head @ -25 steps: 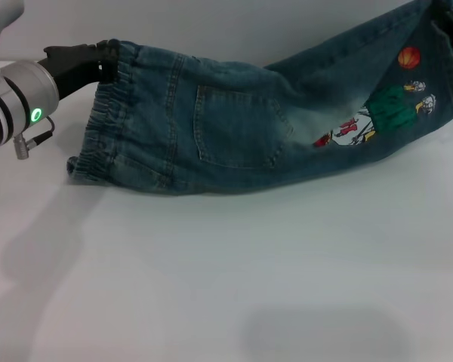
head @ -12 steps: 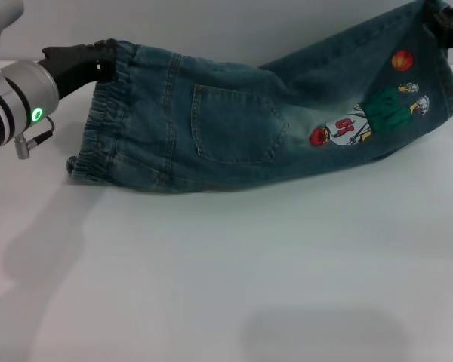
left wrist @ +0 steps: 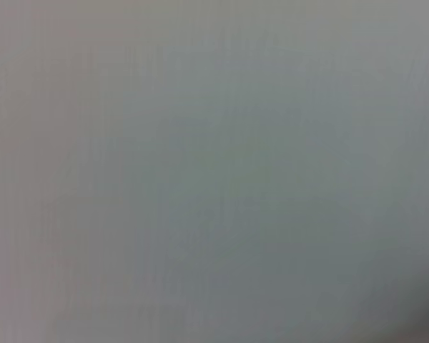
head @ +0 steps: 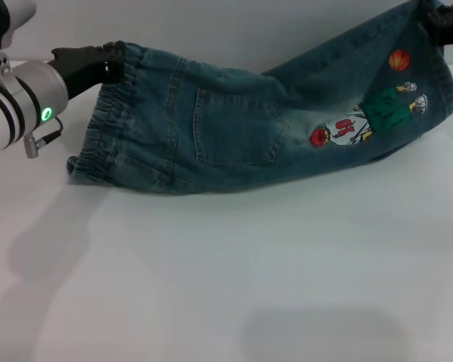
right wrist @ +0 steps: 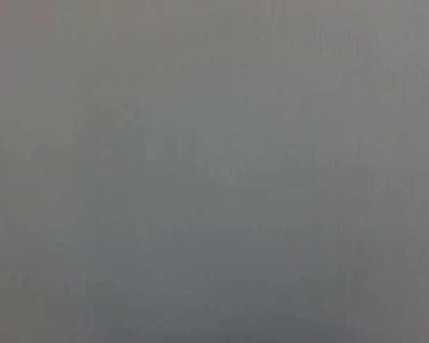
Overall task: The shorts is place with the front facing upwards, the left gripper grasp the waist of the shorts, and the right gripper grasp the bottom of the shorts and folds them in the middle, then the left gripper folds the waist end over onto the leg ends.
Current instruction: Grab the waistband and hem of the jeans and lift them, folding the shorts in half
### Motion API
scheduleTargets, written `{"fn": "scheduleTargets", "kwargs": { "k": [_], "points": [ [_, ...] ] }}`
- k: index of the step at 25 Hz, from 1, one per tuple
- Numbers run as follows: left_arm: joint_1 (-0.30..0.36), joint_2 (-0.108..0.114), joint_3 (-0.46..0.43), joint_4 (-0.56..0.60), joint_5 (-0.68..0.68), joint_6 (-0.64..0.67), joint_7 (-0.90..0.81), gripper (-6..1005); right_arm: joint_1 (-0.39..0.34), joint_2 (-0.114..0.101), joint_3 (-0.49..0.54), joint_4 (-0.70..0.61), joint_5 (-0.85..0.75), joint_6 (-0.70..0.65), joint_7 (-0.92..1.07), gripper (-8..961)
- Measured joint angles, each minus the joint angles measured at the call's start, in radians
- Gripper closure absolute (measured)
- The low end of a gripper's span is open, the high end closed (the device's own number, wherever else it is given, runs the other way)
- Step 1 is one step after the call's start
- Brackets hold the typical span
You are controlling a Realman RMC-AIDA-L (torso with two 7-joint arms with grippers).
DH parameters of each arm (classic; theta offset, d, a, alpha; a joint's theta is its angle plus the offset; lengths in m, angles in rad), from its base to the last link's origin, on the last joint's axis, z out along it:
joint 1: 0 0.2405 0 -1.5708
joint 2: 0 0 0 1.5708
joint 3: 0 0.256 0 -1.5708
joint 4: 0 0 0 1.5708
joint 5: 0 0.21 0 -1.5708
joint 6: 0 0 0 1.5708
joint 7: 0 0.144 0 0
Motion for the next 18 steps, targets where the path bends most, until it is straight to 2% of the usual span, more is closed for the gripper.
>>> {"fn": "scheduleTargets", "kwargs": {
  "k": [14,16,18],
  "points": [
    [-0.015,0.002,0.002,-0.016,-0.001,0.001,-0.006,914,0.003,0.010,-0.038,0.000,-0.024,0.030,-0.004,799],
    [-0.016,0.003,0.002,-0.018,-0.001,0.000,-0.008,714,0.002,0.010,-0.039,-0.001,-0.024,0.030,-0.005,761],
    [-0.016,0.003,0.002,-0.018,-0.002,0.000,-0.008,622,0.000,0.010,-0.040,-0.002,-0.023,0.031,-0.005,685]
  ]
}}
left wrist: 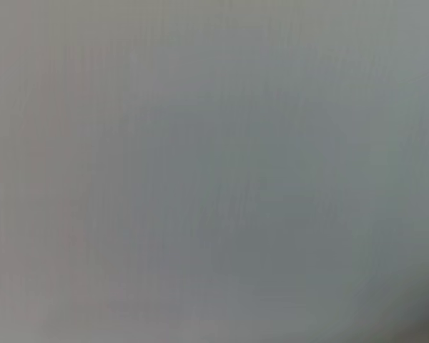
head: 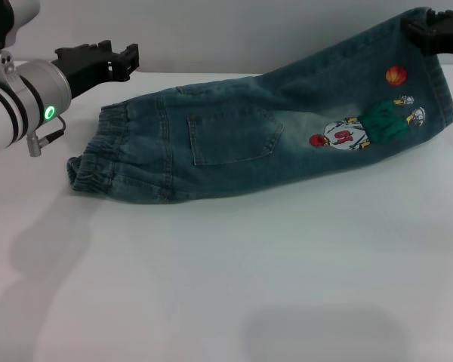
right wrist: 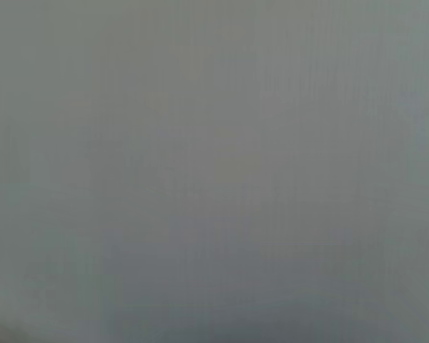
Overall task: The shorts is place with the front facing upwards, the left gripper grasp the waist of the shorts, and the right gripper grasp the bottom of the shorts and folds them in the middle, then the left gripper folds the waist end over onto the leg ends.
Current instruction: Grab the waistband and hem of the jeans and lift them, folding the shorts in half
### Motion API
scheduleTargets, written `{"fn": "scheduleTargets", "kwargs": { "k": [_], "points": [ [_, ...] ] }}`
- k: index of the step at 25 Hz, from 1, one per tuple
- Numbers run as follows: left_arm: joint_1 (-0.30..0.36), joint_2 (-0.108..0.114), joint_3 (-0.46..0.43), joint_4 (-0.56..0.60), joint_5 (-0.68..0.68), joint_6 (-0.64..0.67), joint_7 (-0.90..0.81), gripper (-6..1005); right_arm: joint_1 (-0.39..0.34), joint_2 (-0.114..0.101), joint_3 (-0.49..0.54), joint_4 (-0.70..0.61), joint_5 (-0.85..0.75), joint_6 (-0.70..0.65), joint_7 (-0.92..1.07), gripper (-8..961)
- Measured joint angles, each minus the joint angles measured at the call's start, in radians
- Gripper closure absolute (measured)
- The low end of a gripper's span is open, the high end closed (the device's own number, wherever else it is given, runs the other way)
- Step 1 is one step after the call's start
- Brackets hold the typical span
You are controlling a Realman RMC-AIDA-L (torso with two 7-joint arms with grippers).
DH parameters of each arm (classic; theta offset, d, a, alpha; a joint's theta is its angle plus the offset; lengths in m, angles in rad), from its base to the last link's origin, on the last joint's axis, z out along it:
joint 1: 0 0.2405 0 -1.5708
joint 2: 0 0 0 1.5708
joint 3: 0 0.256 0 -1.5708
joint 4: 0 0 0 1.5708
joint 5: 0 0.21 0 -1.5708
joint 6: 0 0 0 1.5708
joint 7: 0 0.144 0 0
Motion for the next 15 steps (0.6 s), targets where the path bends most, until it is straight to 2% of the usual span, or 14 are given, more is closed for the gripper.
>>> {"fn": "scheduleTargets", "kwargs": {
  "k": [2,3,8,15],
  "points": [
    [0.000,0.000,0.000,0.000,0.000,0.000,0.000,531,-0.002,0.001,0.000,-0.001,0.002,0.003,-0.001,609],
    [-0.001,0.000,0.000,0.000,0.000,0.002,-0.001,485,-0.003,0.001,0.001,-0.002,0.003,0.007,-0.002,608],
    [-0.002,0.000,0.000,-0.001,0.000,0.004,-0.002,387,-0.007,0.008,0.008,-0.014,0.005,0.050,-0.014,604],
    [-0.002,0.000,0.000,-0.001,0.000,0.011,-0.002,250,-0.005,0.017,0.006,-0.018,0.007,0.094,-0.053,548]
  ]
}}
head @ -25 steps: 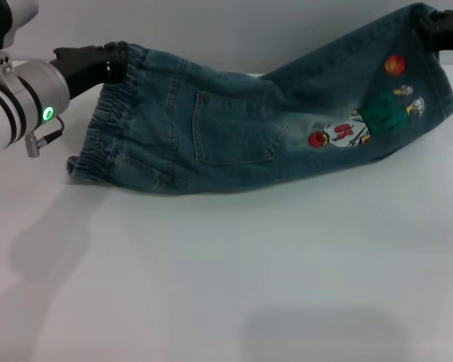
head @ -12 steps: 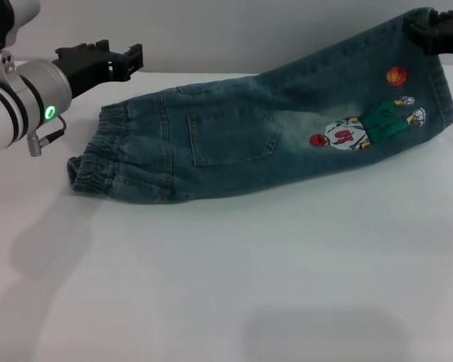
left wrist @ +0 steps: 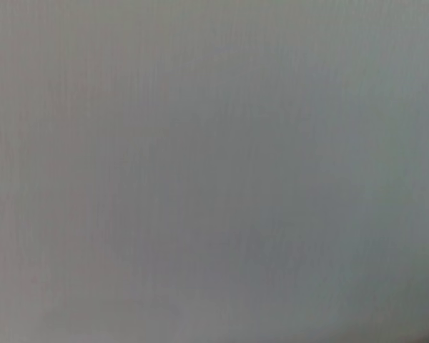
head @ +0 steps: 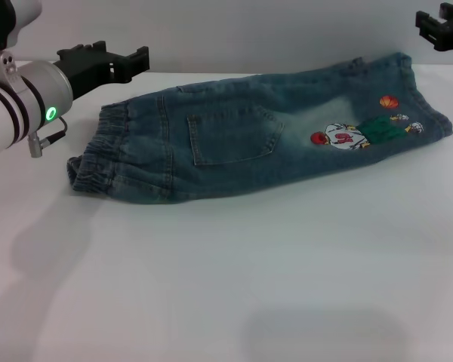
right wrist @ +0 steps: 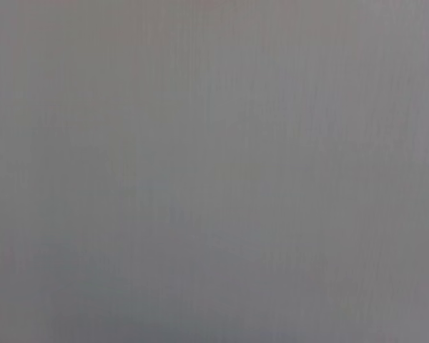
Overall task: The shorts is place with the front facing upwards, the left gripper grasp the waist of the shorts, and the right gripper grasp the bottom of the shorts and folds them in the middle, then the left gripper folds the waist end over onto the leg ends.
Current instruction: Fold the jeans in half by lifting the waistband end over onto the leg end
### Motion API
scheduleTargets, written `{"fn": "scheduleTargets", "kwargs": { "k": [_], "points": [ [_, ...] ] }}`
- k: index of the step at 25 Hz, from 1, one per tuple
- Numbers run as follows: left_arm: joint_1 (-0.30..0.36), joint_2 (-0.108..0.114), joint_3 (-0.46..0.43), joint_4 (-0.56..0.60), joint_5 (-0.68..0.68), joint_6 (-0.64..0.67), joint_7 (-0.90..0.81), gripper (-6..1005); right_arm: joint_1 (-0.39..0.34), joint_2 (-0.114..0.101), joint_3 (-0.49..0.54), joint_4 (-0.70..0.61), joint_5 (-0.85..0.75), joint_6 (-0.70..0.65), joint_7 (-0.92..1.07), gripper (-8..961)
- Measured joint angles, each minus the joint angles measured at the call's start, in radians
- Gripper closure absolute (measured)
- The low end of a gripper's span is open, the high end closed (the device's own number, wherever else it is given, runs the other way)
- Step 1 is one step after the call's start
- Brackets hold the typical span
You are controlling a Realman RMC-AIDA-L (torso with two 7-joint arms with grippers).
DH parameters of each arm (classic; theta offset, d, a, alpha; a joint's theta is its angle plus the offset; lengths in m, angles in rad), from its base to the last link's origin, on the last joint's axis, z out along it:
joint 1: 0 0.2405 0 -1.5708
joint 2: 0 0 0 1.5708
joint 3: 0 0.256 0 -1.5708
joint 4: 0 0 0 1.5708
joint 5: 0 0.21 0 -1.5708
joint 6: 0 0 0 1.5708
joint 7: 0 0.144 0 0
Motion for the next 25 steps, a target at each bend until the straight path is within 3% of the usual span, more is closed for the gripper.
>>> {"fn": "scheduleTargets", "kwargs": {
  "k": [7,13,16,25],
  "points": [
    [-0.007,0.008,-0.040,0.002,0.011,0.111,0.012,257,-0.018,0.011,0.003,-0.011,0.017,0.011,-0.002,492],
    [-0.070,0.015,-0.296,0.010,0.134,0.459,0.104,263,-0.066,0.011,-0.007,-0.017,0.070,-0.040,-0.008,443],
    [-0.087,0.015,-0.377,0.013,0.212,0.554,0.135,263,-0.089,0.012,-0.001,-0.018,0.088,-0.086,-0.011,435],
    [-0.076,0.028,-0.440,0.043,0.268,0.710,0.384,263,-0.127,0.013,0.002,-0.015,0.121,-0.138,-0.012,435]
  ]
}}
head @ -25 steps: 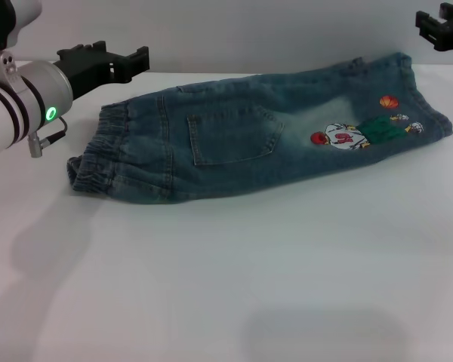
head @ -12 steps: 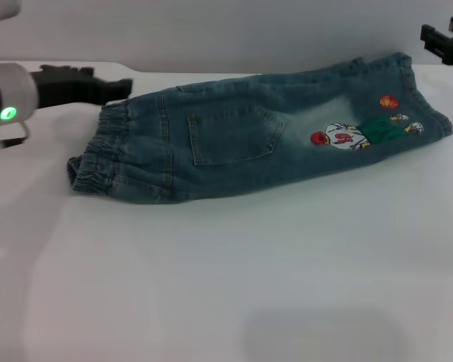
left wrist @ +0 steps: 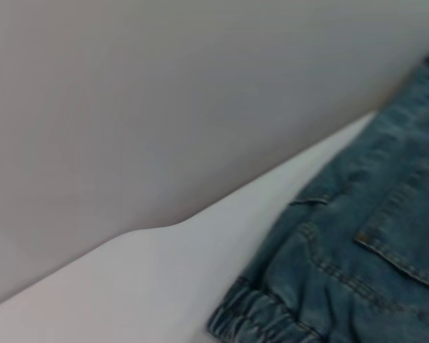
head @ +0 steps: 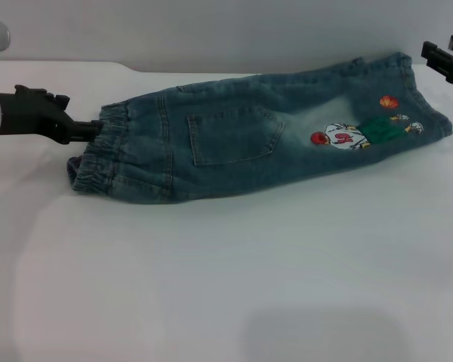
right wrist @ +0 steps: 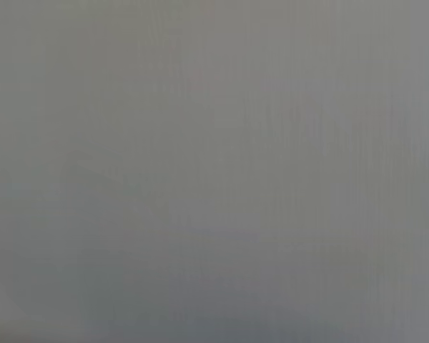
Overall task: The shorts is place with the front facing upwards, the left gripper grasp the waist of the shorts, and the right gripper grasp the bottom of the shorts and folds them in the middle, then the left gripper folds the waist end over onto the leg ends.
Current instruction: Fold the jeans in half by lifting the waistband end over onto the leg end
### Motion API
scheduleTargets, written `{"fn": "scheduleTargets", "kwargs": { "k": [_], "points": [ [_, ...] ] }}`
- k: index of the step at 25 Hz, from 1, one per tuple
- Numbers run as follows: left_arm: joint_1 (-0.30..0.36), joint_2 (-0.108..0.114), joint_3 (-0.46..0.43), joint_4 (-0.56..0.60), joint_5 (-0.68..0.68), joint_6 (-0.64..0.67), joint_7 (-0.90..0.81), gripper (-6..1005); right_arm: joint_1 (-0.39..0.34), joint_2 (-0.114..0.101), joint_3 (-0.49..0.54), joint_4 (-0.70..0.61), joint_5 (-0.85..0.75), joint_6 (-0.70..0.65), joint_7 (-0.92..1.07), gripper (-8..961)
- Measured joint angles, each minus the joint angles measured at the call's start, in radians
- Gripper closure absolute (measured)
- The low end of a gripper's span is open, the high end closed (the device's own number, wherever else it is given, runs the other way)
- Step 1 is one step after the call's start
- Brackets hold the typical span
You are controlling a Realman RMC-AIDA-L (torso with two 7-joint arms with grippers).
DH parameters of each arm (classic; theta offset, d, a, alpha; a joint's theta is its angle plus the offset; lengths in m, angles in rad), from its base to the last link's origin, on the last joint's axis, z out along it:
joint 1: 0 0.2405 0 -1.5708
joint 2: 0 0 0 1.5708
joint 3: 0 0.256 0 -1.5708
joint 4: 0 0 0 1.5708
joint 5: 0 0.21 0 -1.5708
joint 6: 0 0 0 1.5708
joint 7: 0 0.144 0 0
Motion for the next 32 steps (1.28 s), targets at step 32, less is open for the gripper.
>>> {"fn": "scheduleTargets", "kwargs": {
  "k": [32],
  "points": [
    [-0.038,-0.013,-0.045,-0.065,0.086,0.157,0.290,264,-0.033,0.007,-0.008,0.055,0.079,-0.070,0.004,434]
  ]
}}
